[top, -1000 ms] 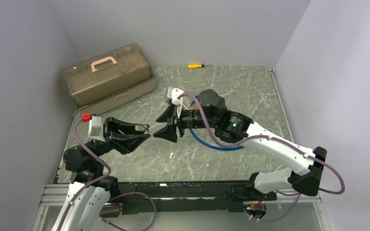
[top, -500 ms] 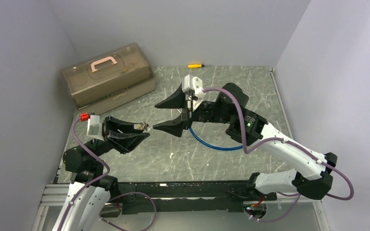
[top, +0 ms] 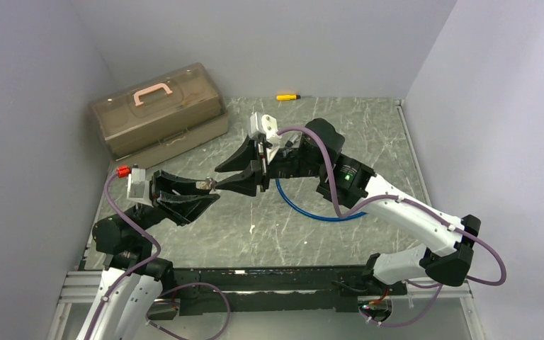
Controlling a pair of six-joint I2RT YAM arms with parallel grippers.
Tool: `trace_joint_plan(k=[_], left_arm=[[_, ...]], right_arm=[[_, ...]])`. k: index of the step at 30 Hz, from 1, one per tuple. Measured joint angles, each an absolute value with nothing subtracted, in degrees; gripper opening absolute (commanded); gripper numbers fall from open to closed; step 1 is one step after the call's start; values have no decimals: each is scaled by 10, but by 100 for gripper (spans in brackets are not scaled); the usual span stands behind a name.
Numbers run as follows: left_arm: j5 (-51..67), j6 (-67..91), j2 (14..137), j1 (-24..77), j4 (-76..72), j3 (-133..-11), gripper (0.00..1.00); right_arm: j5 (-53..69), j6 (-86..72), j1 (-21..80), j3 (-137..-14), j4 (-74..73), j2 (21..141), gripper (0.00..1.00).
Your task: Unlock with the key
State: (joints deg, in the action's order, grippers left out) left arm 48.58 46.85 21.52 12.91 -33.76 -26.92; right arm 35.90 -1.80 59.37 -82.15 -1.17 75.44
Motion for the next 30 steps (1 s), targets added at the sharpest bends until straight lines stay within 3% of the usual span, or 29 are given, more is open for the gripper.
trace_joint_plan(k=[7, 15, 23, 24, 27, 30], left_arm=[[482, 474, 215, 129, -338, -269, 0], [481, 477, 215, 126, -338, -269, 0], [481, 477, 215, 126, -338, -269, 0], [481, 477, 215, 126, -338, -269, 0], [481, 477, 214, 125, -338, -269, 0], [481, 477, 212, 125, -338, -269, 0]], right_arm=[[380, -30, 595, -827, 11, 764, 40], [380, -30, 602, -828, 15, 779, 26], [378, -30, 607, -828, 18, 781, 23], [378, -30, 607, -829, 19, 781, 24], [373, -29, 609, -829, 21, 781, 40], [361, -25, 611, -829, 22, 781, 43]])
